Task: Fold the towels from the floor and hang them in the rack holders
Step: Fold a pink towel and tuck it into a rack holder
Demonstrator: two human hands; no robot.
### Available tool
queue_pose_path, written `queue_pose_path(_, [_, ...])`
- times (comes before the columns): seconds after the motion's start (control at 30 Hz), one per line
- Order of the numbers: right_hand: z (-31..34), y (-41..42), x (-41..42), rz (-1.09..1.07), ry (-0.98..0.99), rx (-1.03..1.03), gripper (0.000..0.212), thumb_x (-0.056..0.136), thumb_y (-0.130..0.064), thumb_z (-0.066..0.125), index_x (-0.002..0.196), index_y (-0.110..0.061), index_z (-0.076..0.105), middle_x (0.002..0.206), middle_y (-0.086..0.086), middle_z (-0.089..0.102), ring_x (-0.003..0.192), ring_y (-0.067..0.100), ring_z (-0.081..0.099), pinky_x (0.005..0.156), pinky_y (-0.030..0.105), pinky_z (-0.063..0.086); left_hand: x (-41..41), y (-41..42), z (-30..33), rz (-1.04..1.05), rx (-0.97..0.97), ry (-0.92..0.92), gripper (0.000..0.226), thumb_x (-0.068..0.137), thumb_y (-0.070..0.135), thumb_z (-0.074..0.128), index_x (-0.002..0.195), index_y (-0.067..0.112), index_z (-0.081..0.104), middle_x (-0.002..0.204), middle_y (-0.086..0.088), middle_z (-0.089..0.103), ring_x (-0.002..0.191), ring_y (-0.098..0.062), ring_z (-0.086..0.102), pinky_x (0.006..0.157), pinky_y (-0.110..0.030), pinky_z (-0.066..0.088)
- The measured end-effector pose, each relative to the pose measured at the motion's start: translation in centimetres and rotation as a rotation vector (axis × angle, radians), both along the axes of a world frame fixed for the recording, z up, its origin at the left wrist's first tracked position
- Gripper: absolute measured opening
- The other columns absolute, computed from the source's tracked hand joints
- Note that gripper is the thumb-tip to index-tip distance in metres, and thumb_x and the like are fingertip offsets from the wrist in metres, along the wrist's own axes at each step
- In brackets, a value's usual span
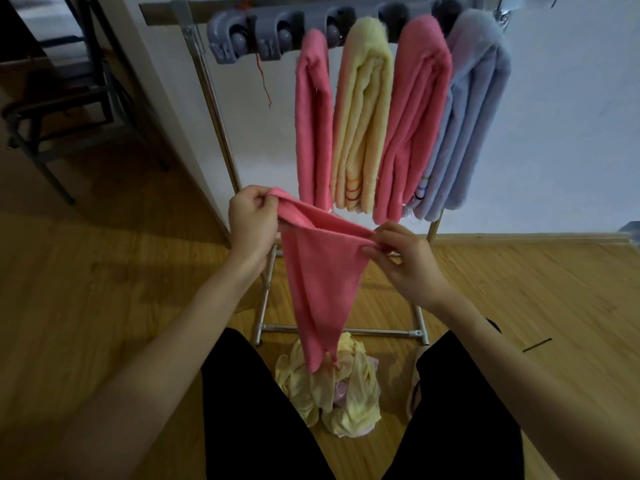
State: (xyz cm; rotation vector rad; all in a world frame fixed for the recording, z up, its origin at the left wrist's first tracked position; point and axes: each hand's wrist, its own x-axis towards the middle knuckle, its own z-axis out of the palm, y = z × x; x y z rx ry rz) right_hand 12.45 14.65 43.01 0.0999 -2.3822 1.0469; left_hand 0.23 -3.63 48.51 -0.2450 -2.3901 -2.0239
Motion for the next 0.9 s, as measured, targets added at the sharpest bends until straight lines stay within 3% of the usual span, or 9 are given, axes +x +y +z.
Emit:
queue_pose_path(0.07, [0.6, 0.9, 0.0, -0.016, 0.008, 0.025, 0.011, 0.09, -0.008, 0.062, 0.086, 0.002, 0.067, 0.085, 0.01, 0.059, 0.07, 0.017, 0.057, 0.067, 0.019, 0.048, -0.1, -1.1, -0.6, -0.078, -0.094, 0.041, 0.014, 0.097, 0.007, 0.049, 0.095, 0.003, 0.063, 0.078, -0.012, 0.069, 0.066, -0.022, 0.071, 0.063, -0.037, 0.061])
queue_pose_path(0.17, [1.2, 1.9, -0.1, -0.013, 0.011, 0.099, 0.009, 0.09, -0.003, 0.061, 0.088, 0.003, 0.068, 0.085, 0.009, 0.06, 0.069, 0.009, 0.053, 0.067, 0.008, 0.041, -0.1, -2.5, -0.9, -0.157, -0.394, 0.271, 0.008, 0.092, 0.006, 0.057, 0.087, 0.009, 0.063, 0.066, -0.004, 0.066, 0.052, -0.012, 0.066, 0.05, -0.027, 0.057])
queue_pose_path(0.3, [1.5, 2.6, -0.2, -0.01, 0.041, 0.155, 0.008, 0.088, -0.002, 0.065, 0.09, -0.001, 0.073, 0.084, 0.005, 0.063, 0.068, 0.014, 0.056, 0.063, 0.016, 0.045, -0.2, -4.0, -0.3, -0.183, -0.79, 0.547, 0.014, 0.081, 0.017, 0.068, 0.07, 0.02, 0.062, 0.053, 0.008, 0.056, 0.049, -0.007, 0.054, 0.045, -0.02, 0.042])
queue_pose_path(0.37, [1.7, 2.7, -0.2, -0.008, 0.069, 0.125, 0.008, 0.086, -0.003, 0.067, 0.09, -0.004, 0.073, 0.083, 0.001, 0.065, 0.068, 0.01, 0.056, 0.063, 0.018, 0.046, -0.1, -4.3, 0.0, -0.214, -0.858, 0.575, 0.012, 0.081, 0.021, 0.068, 0.071, 0.02, 0.062, 0.056, 0.007, 0.055, 0.052, -0.009, 0.054, 0.047, -0.025, 0.047])
queue_pose_path(0.53, [1.8, 2.7, -0.1, -0.038, 0.073, 0.056, 0.01, 0.084, -0.004, 0.068, 0.09, -0.012, 0.069, 0.077, -0.012, 0.062, 0.068, 0.008, 0.058, 0.065, 0.021, 0.05, 0.7, -4.0, 0.4, -0.295, -0.86, 0.567, 0.003, 0.087, 0.017, 0.061, 0.085, 0.02, 0.062, 0.081, 0.009, 0.055, 0.07, -0.006, 0.054, 0.064, -0.031, 0.054])
queue_pose_path(0.73, [2.1, 2.7, 0.1, -0.065, 0.042, 0.037, 0.012, 0.079, 0.001, 0.067, 0.087, -0.008, 0.064, 0.073, -0.002, 0.063, 0.065, 0.011, 0.057, 0.062, 0.03, 0.051, 2.4, -2.5, 1.6, -0.43, -0.769, 0.491, 0.026, 0.091, 0.0, 0.047, 0.087, 0.021, 0.062, 0.078, 0.01, 0.06, 0.073, -0.008, 0.06, 0.067, -0.038, 0.056])
queue_pose_path(0.8, [2.9, 2.8, 0.2, -0.088, 0.083, 0.037, 0.013, 0.079, 0.001, 0.067, 0.086, -0.008, 0.06, 0.074, -0.001, 0.061, 0.063, 0.011, 0.055, 0.06, 0.032, 0.05, 2.7, -2.1, 2.7, -0.448, -0.731, 0.519, 0.03, 0.09, -0.003, 0.045, 0.085, 0.022, 0.062, 0.077, 0.01, 0.06, 0.073, -0.006, 0.059, 0.065, -0.031, 0.053])
queue_pose_path(0.9, [4.8, 3.1, -0.3, -0.178, 0.277, -0.003, 0.022, 0.079, 0.002, 0.066, 0.09, -0.014, 0.055, 0.078, -0.009, 0.058, 0.063, 0.006, 0.054, 0.057, 0.021, 0.048, 2.4, -1.9, 5.6, -0.425, -0.575, 0.609, 0.034, 0.086, -0.007, 0.044, 0.082, 0.022, 0.061, 0.077, 0.012, 0.06, 0.072, -0.001, 0.059, 0.06, -0.015, 0.045])
